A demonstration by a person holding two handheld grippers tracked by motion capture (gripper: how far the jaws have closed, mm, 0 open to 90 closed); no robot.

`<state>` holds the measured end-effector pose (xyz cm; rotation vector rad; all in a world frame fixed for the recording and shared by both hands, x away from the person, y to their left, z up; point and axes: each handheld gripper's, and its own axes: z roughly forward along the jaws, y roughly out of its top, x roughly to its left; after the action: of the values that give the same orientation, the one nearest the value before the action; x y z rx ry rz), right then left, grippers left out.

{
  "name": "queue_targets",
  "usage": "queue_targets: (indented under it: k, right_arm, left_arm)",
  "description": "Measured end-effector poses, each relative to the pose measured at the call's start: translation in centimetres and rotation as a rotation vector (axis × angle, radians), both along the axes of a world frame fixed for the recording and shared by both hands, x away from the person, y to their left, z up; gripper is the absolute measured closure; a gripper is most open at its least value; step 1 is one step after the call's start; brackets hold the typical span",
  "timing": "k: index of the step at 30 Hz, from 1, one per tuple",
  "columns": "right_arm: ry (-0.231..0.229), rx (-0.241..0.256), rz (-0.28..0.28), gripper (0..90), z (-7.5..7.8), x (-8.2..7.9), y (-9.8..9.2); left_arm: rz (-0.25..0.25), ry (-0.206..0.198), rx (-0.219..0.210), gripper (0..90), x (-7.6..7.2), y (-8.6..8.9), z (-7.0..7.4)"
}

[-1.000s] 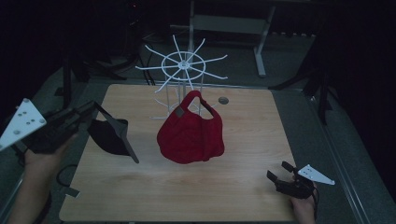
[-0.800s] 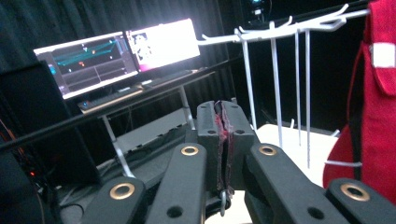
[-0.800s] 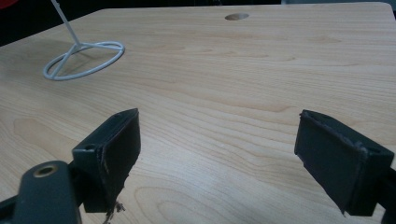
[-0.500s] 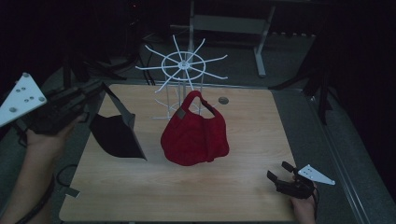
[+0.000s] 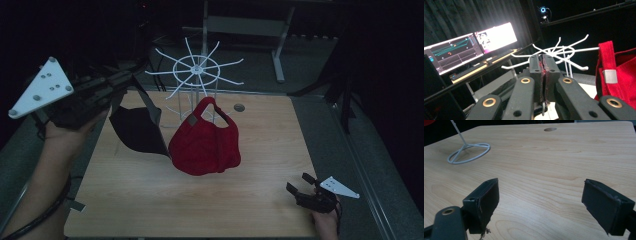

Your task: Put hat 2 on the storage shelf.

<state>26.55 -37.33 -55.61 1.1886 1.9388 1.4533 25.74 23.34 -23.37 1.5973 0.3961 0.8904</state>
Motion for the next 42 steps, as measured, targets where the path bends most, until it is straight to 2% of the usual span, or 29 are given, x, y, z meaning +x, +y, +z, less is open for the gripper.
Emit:
queue_targets:
  k: [5, 12, 19, 30, 39, 42]
  right_arm:
    - [0.0, -0.001, 0.0, 14.3, 0.0, 0.0, 0.0]
    - [0.001, 0.0, 0.0, 14.3, 0.0, 0.0, 0.0]
    - [0.0, 0.004, 0.001, 14.3, 0.0, 0.0, 0.0]
    - [0.002, 0.011, 0.001, 14.3, 0.0, 0.0, -0.1]
    - [0.0, 0.011, 0.003, 14.4, 0.0, 0.0, -0.1]
    - [-0.001, 0.011, 0.003, 14.4, 0.0, 0.0, -0.1]
  left_arm:
    - [0.003, 0.01, -0.002, 88.3, 0.8, 0.0, 0.6]
    - [-0.001, 0.004, 0.009, 88.3, 1.7, -0.9, 1.3]
    - [0.002, 0.022, 0.009, 88.2, 3.2, -1.4, 1.5]
    - [0.021, 0.075, -0.011, 88.1, 6.0, -1.8, 0.8]
    - [0.035, 0.115, 0.0, 87.8, 7.1, -1.7, -0.2]
    - [0.044, 0.127, -0.01, 87.6, 7.3, -1.5, -0.4]
